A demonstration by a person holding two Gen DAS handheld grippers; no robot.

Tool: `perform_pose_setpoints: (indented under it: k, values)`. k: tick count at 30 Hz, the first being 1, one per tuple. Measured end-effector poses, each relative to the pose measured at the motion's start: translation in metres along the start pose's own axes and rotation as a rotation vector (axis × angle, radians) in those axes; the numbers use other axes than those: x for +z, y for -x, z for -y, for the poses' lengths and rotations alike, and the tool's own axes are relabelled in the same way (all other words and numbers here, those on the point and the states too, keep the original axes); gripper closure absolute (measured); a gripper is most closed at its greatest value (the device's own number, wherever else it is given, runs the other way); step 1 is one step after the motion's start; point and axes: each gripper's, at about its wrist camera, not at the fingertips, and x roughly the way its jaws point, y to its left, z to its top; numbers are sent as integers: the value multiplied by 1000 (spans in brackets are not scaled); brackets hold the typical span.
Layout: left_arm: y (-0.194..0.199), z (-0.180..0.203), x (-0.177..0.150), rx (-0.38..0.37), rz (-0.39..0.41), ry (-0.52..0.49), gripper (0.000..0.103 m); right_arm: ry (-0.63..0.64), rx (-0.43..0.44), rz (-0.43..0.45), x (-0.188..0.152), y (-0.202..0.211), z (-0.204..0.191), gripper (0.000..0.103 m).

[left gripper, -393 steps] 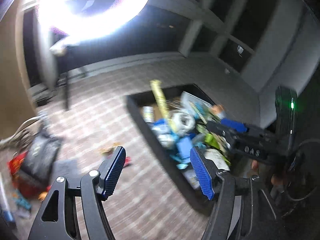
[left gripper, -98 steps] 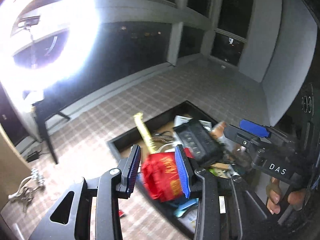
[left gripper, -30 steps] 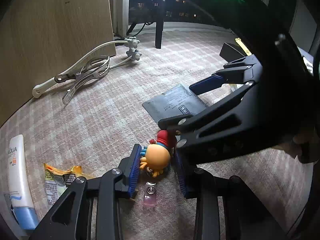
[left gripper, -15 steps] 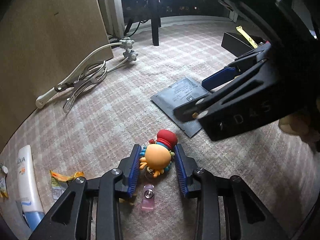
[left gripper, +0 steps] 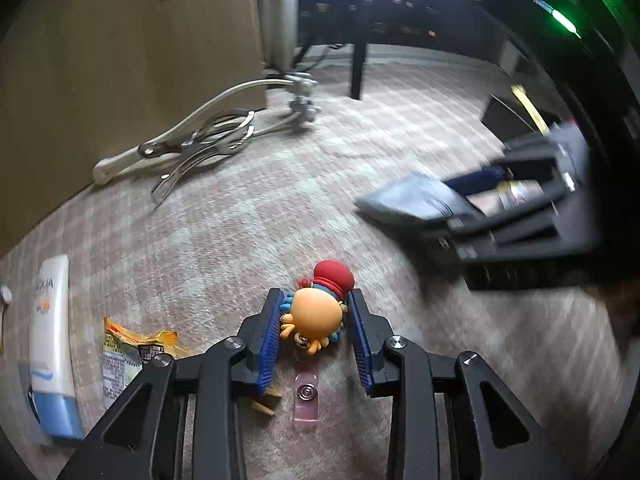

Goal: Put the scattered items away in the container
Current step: 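Grasp the orange toy with the left gripper while the right grasps the grey sachet, then carry the toy and sachet to the black box and release them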

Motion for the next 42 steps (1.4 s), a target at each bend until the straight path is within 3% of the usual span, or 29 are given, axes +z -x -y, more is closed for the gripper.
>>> perform_pose_setpoints:
  k: [5, 11, 19, 25, 28, 36, 42]
  values:
    - [11, -8, 6, -37, 33, 86, 74, -97, 93, 48, -16, 8, 12, 70]
    - [23, -10, 13, -47, 63, 122, 74, -180, 159, 101, -39, 28, 28, 76]
    - [51, 4, 26, -86, 104, 132, 74, -249, 216, 264, -48, 98, 36, 77]
    - [73, 46, 44, -163, 148, 67, 74, -306, 159, 361, -70, 149, 64, 77]
    - [80, 73, 52, -220, 165, 18, 74, -363, 102, 386, -103, 183, 98, 77]
    - [91, 188, 60, -438, 168, -167, 74, -539, -93, 402, -189, 230, 163, 77]
    - [97, 265, 47, -536, 143, -288, 74, -663, -189, 395, -239, 241, 197, 77]
